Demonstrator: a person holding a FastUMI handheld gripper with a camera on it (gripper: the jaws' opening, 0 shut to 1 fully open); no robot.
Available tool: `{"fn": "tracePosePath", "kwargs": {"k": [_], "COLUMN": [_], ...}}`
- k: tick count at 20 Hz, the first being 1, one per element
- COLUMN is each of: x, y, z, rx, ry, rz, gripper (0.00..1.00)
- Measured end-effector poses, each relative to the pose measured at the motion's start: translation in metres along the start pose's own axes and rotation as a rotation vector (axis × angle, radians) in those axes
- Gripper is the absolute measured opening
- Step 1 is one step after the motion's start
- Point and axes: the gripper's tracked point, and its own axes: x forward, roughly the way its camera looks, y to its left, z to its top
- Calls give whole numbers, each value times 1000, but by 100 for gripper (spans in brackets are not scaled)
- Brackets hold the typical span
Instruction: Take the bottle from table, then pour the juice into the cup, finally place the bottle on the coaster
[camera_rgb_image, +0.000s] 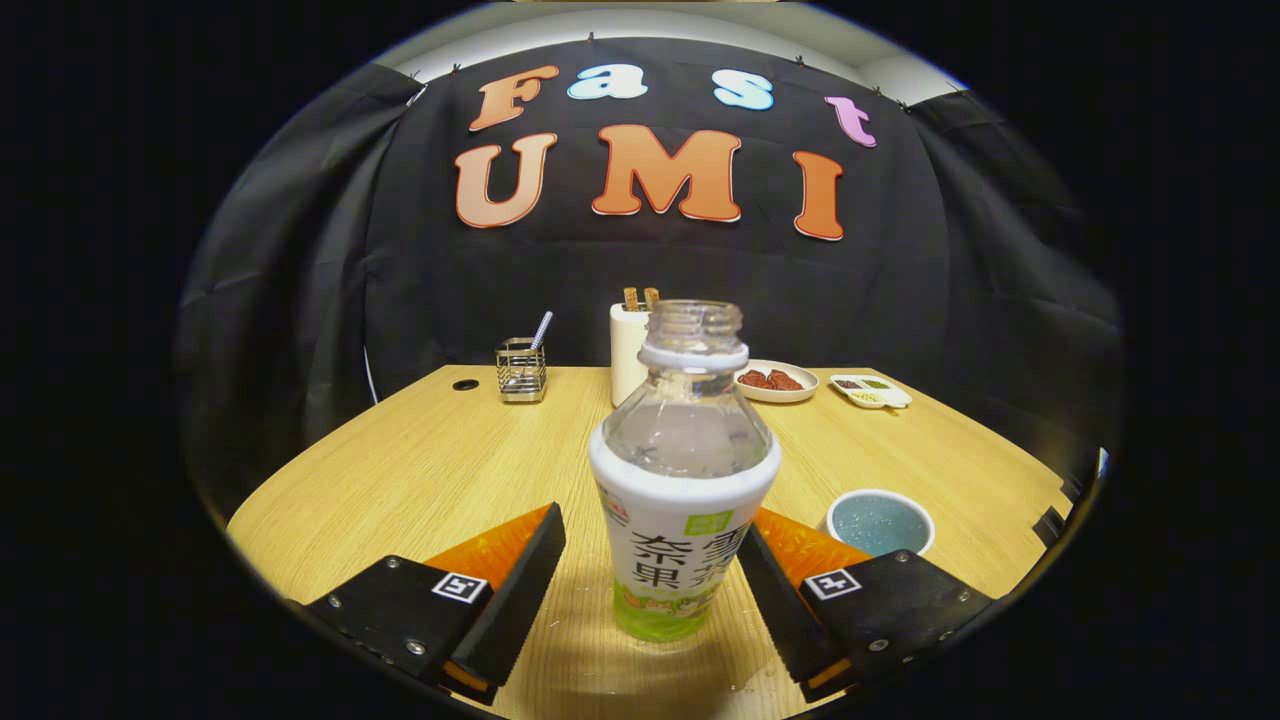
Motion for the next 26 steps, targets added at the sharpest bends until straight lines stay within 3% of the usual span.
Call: {"fn": "tracePosePath", "kwargs": {"k": [3, 5, 6, 8, 13, 19, 26], "x": [7, 2, 8, 8, 1, -3, -2], "y": [-4, -5, -3, -3, 14, 36, 34], "z": [-8, -10, -9, -8, 20, 55, 70], "rx": [5, 11, 35, 78, 213, 454, 726], "ry": [7, 2, -12, -10, -45, -96, -109], "rz": [-25, -25, -13, -12, 42, 134, 180], "gripper": [96, 81, 64, 58, 57, 57, 57]}}
